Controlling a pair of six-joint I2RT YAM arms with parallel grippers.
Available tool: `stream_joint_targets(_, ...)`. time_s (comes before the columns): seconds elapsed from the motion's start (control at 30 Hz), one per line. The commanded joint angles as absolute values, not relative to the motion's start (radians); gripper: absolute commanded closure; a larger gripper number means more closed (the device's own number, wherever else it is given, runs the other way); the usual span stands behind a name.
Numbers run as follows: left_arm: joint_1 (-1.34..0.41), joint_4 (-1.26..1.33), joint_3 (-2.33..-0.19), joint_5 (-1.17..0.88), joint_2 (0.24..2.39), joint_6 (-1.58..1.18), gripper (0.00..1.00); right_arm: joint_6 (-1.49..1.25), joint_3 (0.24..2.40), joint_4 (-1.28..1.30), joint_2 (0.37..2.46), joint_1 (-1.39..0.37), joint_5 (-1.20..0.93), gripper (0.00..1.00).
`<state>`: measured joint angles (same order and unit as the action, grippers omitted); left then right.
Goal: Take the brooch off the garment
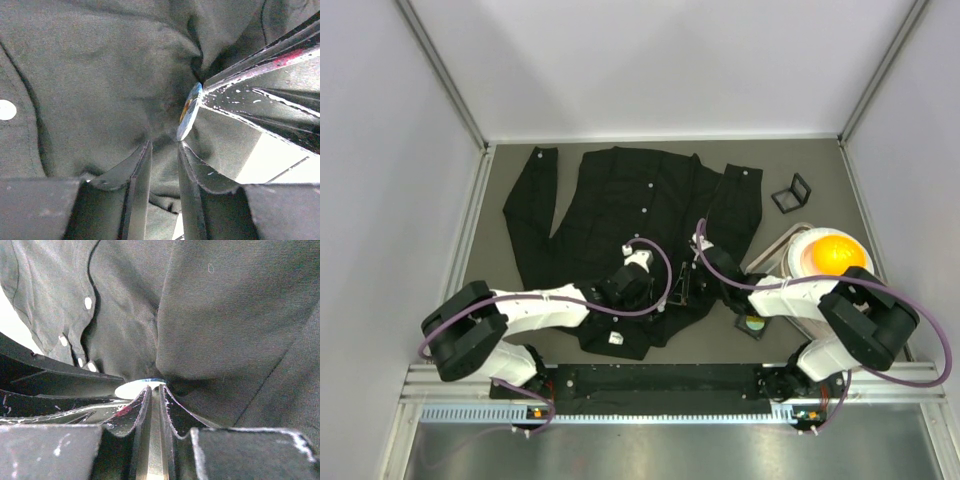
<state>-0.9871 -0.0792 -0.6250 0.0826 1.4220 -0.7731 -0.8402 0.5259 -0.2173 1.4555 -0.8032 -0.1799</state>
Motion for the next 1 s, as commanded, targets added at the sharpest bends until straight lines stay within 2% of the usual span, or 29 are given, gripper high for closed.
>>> stream_joint_targets(0.0,-0.968,-0.008,-0.592,0.041,1.367,-0.796,0.67,-0.842,0.560,-0.268,1.466,-0.819,-0.183,0.89)
stream_joint_targets(0.43,-0.953,0.046,-0.581,0.005,1.370,-0.798,0.64,-0.848,0.561,-0.275,1.476,-0.830,-0.186,0.90)
stream_joint_targets(0.83,-0.876,-0.118,-0.627,-0.043,1.287,-0.908,0.60,-0.795,0.565,-0.259,1.463,-0.861,-0.186,0.91)
stream_joint_targets(0.87,-0.862,-0.121,-0.626,-0.058,1.278,-0.937,0.59,-0.789,0.565,-0.258,1.457,-0.864,-0.184,0.91)
stream_joint_targets(0.9,-0.850,-0.112,-0.624,-0.087,1.276,-0.951,0.52,-0.775,0.565,-0.255,1.454,-0.871,-0.180,0.91)
stream_joint_targets(0.97,-0.813,-0.095,-0.633,-0.126,1.288,-0.991,0.50,-0.762,0.565,-0.241,1.442,-0.874,-0.163,0.91)
